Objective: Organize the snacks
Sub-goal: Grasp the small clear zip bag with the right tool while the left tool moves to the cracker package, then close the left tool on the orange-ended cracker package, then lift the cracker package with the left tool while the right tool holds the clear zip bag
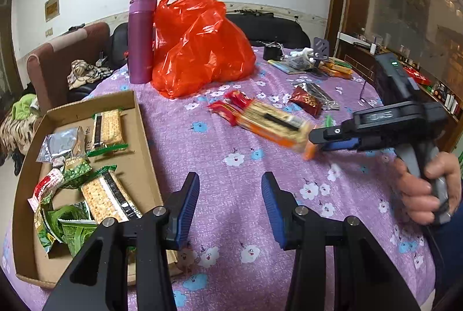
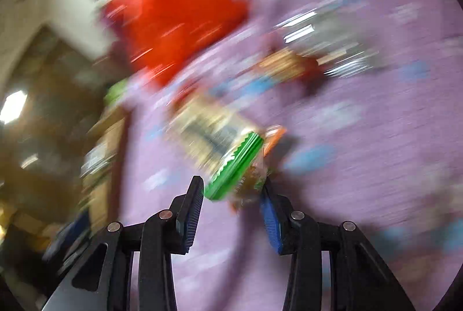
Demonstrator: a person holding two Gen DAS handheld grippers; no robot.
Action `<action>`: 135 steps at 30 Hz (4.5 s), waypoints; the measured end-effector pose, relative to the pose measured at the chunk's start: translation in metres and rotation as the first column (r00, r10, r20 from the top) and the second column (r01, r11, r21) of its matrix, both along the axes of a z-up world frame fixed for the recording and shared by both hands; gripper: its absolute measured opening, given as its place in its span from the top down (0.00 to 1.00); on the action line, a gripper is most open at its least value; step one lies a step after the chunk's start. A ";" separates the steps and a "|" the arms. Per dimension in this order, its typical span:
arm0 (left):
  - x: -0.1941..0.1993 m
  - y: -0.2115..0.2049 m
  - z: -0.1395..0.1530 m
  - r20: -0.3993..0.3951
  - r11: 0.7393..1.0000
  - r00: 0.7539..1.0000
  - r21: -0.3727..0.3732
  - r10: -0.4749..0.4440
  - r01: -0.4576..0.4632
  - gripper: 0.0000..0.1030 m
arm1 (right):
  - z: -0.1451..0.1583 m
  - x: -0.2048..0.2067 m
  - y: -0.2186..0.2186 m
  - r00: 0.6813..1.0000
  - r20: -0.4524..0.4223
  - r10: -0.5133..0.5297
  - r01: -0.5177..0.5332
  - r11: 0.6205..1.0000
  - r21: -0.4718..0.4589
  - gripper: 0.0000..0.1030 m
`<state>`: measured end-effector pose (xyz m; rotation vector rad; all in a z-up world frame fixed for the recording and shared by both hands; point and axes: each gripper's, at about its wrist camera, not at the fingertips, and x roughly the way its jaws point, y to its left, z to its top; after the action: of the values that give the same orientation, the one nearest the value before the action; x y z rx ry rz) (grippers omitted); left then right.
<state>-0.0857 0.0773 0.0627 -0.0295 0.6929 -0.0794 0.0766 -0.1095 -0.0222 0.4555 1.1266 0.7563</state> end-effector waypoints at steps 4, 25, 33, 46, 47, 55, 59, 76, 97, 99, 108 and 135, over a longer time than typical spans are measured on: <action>0.006 0.003 0.001 -0.008 1.000 1.000 0.001 0.014 -0.014 0.58 | 0.012 0.006 -0.021 0.992 0.093 -0.088 0.093 0.994 -0.050 0.58; 0.059 -0.002 0.014 -0.110 0.993 0.990 -0.072 0.087 -0.095 0.40 | -0.001 -0.016 0.033 0.948 0.316 0.038 0.126 0.868 -0.481 0.67; 0.119 -0.022 -0.001 -0.259 0.969 0.957 -0.166 0.134 -0.181 0.31 | 0.007 -0.002 -0.014 0.946 0.287 -0.147 0.256 0.884 -0.390 0.69; 0.173 -0.065 -0.038 -0.305 0.965 0.920 -0.006 0.247 -0.261 0.28 | 0.018 -0.004 -0.023 0.928 0.316 -0.196 0.308 0.880 -0.362 0.69; 0.173 -0.066 -0.039 -0.296 0.971 0.927 0.005 0.229 -0.238 0.28 | 0.019 -0.005 -0.024 0.929 0.315 -0.194 0.306 0.883 -0.357 0.69; 0.162 -0.034 -0.047 -0.321 0.979 0.941 -0.132 0.104 -0.153 0.28 | 0.020 -0.008 -0.018 0.930 0.322 -0.175 0.288 0.893 -0.347 0.69; 0.164 -0.041 -0.048 -0.303 0.985 0.946 -0.089 0.115 -0.148 0.28 | 0.018 -0.008 -0.013 0.933 0.322 -0.158 0.275 0.892 -0.359 0.69; 0.128 -0.045 -0.042 -0.148 0.998 0.987 -0.029 0.057 -0.062 0.49 | 0.016 -0.010 -0.005 0.936 0.330 -0.125 0.243 0.907 -0.345 0.69; 0.111 -0.071 -0.019 0.050 0.994 0.999 0.109 0.015 -0.020 0.49 | 0.018 -0.013 -0.002 0.930 0.347 -0.124 0.243 0.914 -0.325 0.69; 0.110 -0.073 -0.018 0.063 0.992 0.998 0.125 0.015 -0.023 0.49 | 0.019 -0.013 -0.002 0.929 0.348 -0.125 0.245 0.914 -0.325 0.69; 0.108 -0.075 -0.016 0.075 0.990 0.997 0.136 0.018 -0.029 0.49 | 0.019 -0.013 -0.002 0.927 0.352 -0.128 0.248 0.913 -0.323 0.69; 0.100 -0.077 -0.007 0.128 0.988 0.992 0.149 0.009 -0.028 0.49 | 0.019 -0.013 -0.001 0.920 0.368 -0.136 0.263 0.911 -0.318 0.69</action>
<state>0.0146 0.0006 0.0554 0.1133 0.5695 -0.0110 0.0641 -0.1109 -0.0033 0.1171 0.8507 0.4080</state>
